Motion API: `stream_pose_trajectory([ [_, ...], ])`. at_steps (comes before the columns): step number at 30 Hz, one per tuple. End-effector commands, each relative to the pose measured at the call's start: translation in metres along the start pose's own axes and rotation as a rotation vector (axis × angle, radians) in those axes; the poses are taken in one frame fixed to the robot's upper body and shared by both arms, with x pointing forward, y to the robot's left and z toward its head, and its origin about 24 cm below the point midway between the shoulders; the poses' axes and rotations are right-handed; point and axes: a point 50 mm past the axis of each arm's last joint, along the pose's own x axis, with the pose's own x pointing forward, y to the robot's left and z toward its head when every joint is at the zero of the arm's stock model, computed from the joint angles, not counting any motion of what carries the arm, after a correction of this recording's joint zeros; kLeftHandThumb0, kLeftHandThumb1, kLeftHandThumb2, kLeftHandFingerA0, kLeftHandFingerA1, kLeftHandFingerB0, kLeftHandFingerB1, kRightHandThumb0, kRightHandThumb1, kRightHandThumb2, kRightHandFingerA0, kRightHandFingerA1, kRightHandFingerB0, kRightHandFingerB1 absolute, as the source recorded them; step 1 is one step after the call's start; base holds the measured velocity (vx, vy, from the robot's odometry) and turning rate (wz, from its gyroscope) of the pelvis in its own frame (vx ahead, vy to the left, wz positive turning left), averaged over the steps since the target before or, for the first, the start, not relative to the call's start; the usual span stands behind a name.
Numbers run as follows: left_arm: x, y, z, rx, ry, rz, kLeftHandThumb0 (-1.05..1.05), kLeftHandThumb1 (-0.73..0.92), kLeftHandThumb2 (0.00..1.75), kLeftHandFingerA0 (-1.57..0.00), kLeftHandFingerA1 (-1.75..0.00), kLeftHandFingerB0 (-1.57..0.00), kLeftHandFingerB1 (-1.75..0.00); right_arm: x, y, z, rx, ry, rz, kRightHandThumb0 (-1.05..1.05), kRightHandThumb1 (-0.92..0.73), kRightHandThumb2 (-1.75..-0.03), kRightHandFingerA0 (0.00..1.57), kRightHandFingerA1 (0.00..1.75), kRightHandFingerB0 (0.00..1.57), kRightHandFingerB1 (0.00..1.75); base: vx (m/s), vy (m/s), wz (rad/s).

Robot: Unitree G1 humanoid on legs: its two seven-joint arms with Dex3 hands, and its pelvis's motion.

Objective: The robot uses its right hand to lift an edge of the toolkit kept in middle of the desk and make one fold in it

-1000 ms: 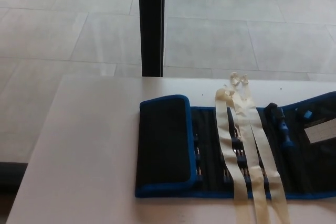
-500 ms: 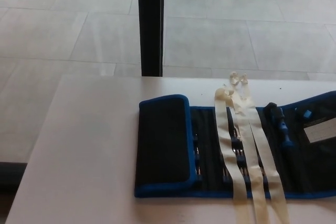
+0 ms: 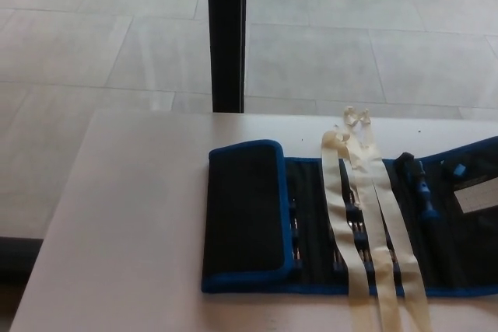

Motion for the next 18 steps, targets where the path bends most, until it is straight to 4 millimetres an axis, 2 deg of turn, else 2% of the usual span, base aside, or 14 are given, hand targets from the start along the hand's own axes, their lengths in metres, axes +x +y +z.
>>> stream_pose_trajectory([
  [1,-0.001,0.009,0.0,0.0,0.004,0.016,-0.76,0.9,0.67,-0.47,-0.67,-0.36,-0.5,-0.023,0.023,-0.027,-0.094,0.108,0.283,-0.83,-0.71,-0.61,0.78,0.64,0.51,0.58,0.0,0.0,0.0],
  [2,-0.001,0.009,0.0,-0.014,0.01,0.021,-0.76,0.9,0.67,-0.47,-0.67,-0.36,-0.5,-0.027,0.025,-0.031,-0.126,0.112,0.304,-0.83,-0.71,-0.61,0.78,0.64,0.51,0.58,0.0,0.0,0.0],
  [4,-0.001,0.01,-0.001,-0.024,0.01,0.019,-0.76,0.9,0.67,-0.47,-0.68,-0.35,-0.5,-0.039,0.031,-0.043,-0.188,0.149,0.369,-0.81,-0.71,-0.62,0.66,0.57,0.45,0.47,0.0,0.0,0.0],
  [6,-0.001,0.009,-0.002,-0.02,0.013,0.024,-0.76,0.9,0.66,-0.47,-0.68,-0.35,-0.5,-0.045,0.031,-0.053,-0.226,0.176,0.389,-0.73,-0.74,-0.63,0.61,0.55,0.42,0.42,0.0,0.0,0.0],
  [8,-0.001,0.01,-0.003,-0.017,0.02,0.026,-0.76,0.9,0.67,-0.47,-0.69,-0.38,-0.52,-0.057,0.026,-0.075,-0.348,0.228,0.435,-0.64,-0.79,-0.64,0.54,0.5,0.35,0.38,0.0,0.0,0.0],
  [11,-0.001,0.01,-0.003,-0.018,0.023,0.028,-0.75,0.9,0.67,-0.48,-0.7,-0.37,-0.52,-0.062,0.022,-0.086,-0.41,0.256,0.447,-0.64,-0.8,-0.64,0.55,0.5,0.37,0.38,0.0,0.0,0.0],
  [12,-0.001,0.01,-0.003,-0.013,0.018,0.028,-0.75,0.89,0.66,-0.51,-0.75,-0.46,-0.65,-0.064,0.019,-0.092,-0.444,0.276,0.449,-0.63,-0.8,-0.64,0.54,0.49,0.35,0.37,0.0,0.0,0.0],
  [13,-0.001,0.01,-0.002,-0.023,0.019,0.025,-0.76,0.89,0.66,-0.47,-0.73,-0.39,-0.57,-0.063,0.011,-0.102,-0.509,0.297,0.434,-0.61,-0.78,-0.63,0.56,0.49,0.36,0.37,0.0,0.0,0.0],
  [15,-0.001,0.009,-0.001,-0.027,0.021,0.027,-0.75,0.89,0.66,-0.47,-0.69,-0.4,-0.54,-0.063,0.005,-0.109,-0.559,0.315,0.418,-0.6,-0.77,-0.63,0.58,0.49,0.38,0.38,0.0,0.0,0.0],
  [16,-0.001,0.009,-0.002,-0.027,0.02,0.027,-0.75,0.89,0.66,-0.47,-0.7,-0.4,-0.54,-0.063,0.003,-0.111,-0.595,0.325,0.432,-0.64,-0.63,-0.95,0.5,0.6,0.31,0.5,0.0,0.0,0.0],
  [17,-0.001,0.009,-0.001,-0.031,0.02,0.028,-0.72,0.68,1.09,-0.47,-0.71,-0.36,-0.61,-0.063,-0.001,-0.114,-0.621,0.336,0.432,-0.62,-0.62,-0.94,0.5,0.6,0.31,0.5,0.0,0.0,0.0],
  [18,0.0,0.009,-0.002,-0.032,0.022,0.029,-0.75,0.89,0.67,-0.48,-0.68,-0.38,-0.52,-0.062,-0.005,-0.116,-0.637,0.354,0.433,-0.59,-0.77,-0.63,0.55,0.48,0.35,0.37,0.0,0.0,0.0],
])
